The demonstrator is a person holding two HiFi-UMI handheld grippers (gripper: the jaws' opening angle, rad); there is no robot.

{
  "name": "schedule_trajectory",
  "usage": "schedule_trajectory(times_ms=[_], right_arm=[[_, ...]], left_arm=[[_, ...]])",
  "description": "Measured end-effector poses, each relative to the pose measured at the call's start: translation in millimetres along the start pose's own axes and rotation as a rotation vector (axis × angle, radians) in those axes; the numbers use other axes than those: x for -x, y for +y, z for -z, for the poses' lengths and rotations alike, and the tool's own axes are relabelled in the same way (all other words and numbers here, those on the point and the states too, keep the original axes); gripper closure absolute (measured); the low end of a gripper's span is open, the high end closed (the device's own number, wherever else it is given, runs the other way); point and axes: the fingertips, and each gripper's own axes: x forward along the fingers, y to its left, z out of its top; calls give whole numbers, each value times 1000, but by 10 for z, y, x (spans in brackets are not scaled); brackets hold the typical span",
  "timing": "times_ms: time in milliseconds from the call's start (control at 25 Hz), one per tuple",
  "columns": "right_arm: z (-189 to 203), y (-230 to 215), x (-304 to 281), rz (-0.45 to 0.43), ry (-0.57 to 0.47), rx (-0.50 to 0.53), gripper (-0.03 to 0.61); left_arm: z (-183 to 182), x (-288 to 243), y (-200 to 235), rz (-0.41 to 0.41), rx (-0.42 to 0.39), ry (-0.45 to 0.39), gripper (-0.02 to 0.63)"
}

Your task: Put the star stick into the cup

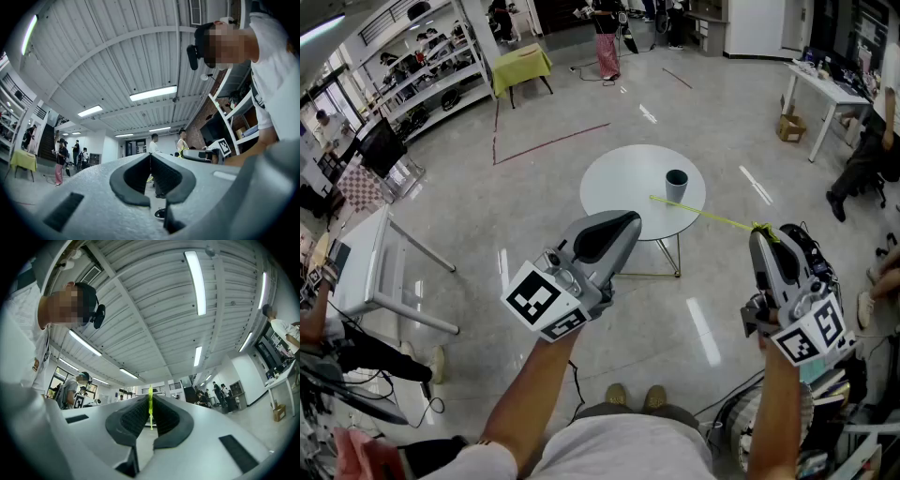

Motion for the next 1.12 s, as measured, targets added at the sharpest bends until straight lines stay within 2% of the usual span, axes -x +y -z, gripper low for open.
schedule_trajectory(times_ms=[280,640,920,1120], right_arm=[[16,-32,12,0,3,5,557],[-17,-291,95,3,2,-5,557],[-135,-664,197,-26,-4,-1,557],[-159,-1028,346,-28,-1,4,557]], left_arm=[[29,-34,-18,0,0,3,598],[124,-209,6,-28,-6,12,598],[153,-554,-73,-55,-30,13,598],[299,-836,-153,-72,-41,24,598]])
